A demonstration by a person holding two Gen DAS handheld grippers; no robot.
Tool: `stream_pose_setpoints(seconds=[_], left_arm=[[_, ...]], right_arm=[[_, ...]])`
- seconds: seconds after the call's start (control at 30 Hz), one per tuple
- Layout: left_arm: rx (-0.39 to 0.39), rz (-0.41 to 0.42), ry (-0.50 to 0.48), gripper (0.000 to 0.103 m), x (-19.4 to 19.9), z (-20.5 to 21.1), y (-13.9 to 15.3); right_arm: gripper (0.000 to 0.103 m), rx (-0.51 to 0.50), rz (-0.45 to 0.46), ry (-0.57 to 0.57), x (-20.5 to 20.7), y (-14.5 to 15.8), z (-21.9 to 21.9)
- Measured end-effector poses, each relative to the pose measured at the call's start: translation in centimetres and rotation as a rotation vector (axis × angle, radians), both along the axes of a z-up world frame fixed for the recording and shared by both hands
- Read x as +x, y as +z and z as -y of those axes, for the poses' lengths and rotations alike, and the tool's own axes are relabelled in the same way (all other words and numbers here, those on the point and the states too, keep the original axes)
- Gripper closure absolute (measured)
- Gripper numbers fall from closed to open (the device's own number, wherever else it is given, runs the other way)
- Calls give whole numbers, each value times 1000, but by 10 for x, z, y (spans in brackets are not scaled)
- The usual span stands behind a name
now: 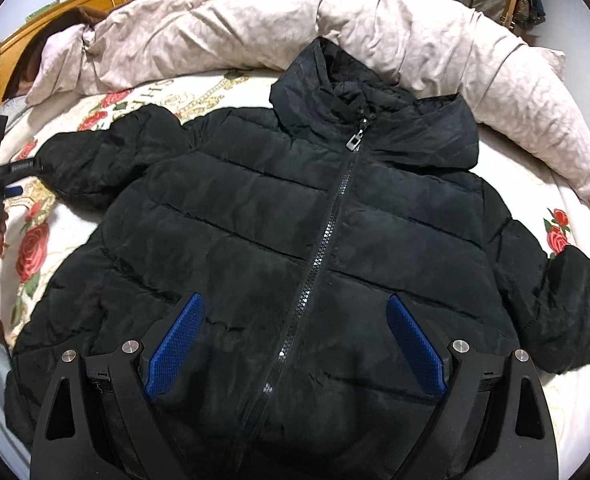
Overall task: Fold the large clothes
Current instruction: 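Grasp the sleeve nearest the left tool and fold it across the jacket body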
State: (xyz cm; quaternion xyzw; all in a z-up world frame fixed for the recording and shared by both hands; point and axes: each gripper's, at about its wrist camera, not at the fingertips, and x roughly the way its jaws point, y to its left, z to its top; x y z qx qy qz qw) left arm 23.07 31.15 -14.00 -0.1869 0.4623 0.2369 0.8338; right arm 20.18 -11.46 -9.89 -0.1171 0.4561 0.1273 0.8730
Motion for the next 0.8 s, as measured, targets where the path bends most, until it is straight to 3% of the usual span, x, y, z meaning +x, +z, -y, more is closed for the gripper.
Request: stream_pose_setpoints(seconds=[0.23, 0.47, 0.6, 0.8], left_arm=[[-44, 30, 72, 24, 23, -30, -27], [-16, 88, 20, 82, 30, -18, -10], [-12, 134, -20, 88, 27, -8, 26], [-6, 261, -143, 89, 20, 34, 113]], right_arm=[[10, -13, -15, -20, 14, -16, 6], [10, -5, -17, -53, 12, -16, 21], [10, 7, -9, -75, 0, -9, 33], [10, 30, 25, -122, -18, 12, 58]])
